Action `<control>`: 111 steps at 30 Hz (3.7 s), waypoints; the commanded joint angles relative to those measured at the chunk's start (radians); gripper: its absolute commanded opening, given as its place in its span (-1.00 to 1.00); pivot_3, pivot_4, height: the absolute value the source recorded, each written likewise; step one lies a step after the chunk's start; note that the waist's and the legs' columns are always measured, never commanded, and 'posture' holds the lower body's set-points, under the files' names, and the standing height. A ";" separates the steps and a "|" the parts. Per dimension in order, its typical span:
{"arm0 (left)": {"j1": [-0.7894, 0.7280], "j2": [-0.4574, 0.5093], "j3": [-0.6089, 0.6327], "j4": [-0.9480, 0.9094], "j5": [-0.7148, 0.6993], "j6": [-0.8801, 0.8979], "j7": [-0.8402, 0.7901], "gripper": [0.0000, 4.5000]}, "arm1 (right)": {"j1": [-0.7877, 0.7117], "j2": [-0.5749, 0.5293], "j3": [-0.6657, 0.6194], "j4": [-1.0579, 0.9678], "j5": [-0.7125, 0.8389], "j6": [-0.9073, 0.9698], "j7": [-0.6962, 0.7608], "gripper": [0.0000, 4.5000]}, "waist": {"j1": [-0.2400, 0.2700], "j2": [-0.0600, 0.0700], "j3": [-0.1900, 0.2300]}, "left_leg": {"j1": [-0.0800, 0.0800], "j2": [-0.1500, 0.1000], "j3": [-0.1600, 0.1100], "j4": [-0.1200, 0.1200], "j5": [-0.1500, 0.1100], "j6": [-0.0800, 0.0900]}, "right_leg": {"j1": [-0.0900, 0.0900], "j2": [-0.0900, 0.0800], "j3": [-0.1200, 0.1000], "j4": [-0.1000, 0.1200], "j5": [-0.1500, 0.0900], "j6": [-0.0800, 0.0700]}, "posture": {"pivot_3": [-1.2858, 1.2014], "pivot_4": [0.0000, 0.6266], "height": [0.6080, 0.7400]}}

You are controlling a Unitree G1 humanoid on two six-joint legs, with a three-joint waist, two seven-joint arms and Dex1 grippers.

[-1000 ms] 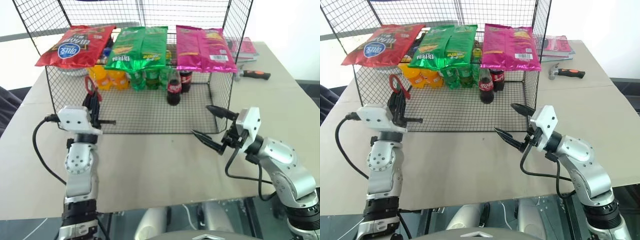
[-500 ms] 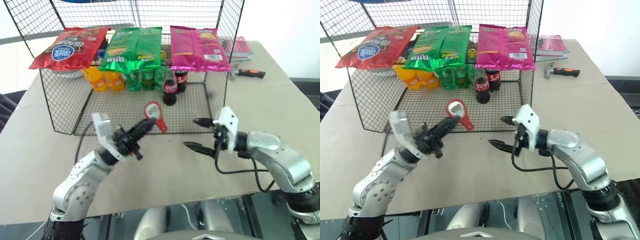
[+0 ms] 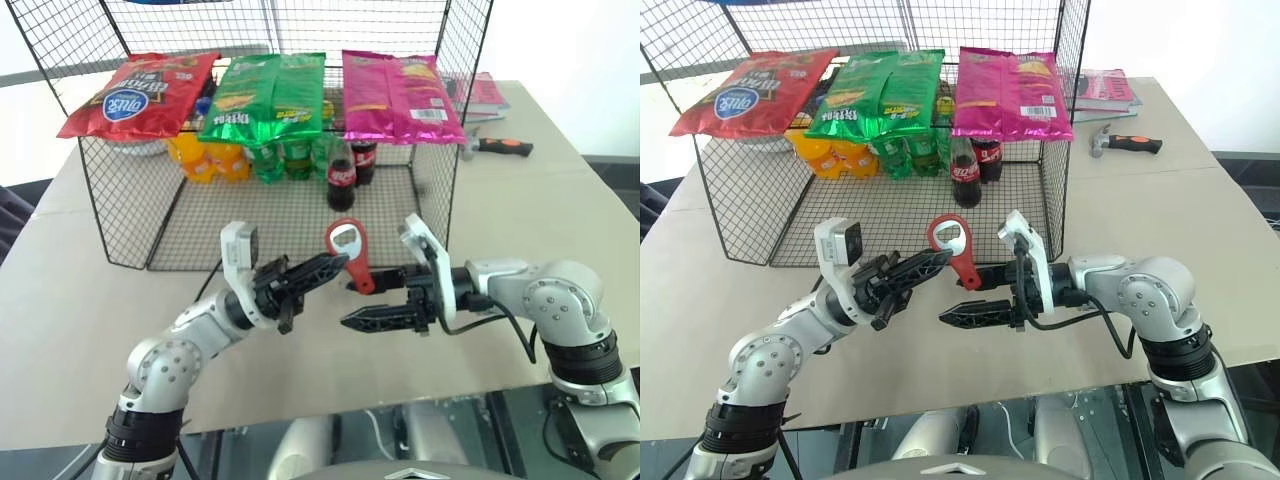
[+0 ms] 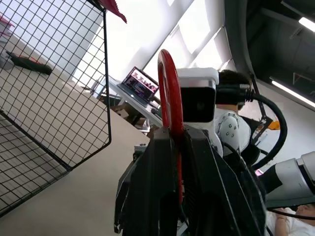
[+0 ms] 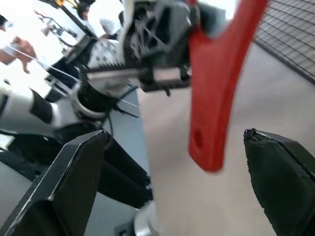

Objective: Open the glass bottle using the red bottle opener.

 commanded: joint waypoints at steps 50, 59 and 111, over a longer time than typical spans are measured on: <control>-0.019 -0.130 0.040 0.008 0.040 0.040 -0.041 -1.00 | -0.009 0.054 -0.048 0.028 0.140 0.023 -0.180 0.05 | 0.001 0.000 0.000 | -0.002 0.000 0.000 0.000 0.000 0.000 | -0.001 -0.001 0.000 -0.001 0.000 0.000 | 0.03 -0.52 1.00; -0.011 -0.126 0.042 0.003 0.046 0.055 -0.045 -1.00 | -0.015 0.050 -0.058 0.047 0.146 0.027 -0.169 0.05 | 0.000 0.000 0.000 | -0.002 0.000 0.000 0.000 0.000 0.000 | -0.001 -0.001 0.000 -0.001 0.000 0.000 | 0.03 -0.52 1.00; -0.552 -0.302 -0.058 0.885 1.052 -1.014 0.320 0.97 | 0.421 0.077 0.046 -0.248 -0.930 -1.035 -0.435 -1.00 | 0.026 -0.001 0.001 | -0.006 -0.001 -0.001 0.000 0.002 -0.004 | -0.004 0.000 -0.001 -0.003 0.000 0.001 | 0.03 -0.52 1.00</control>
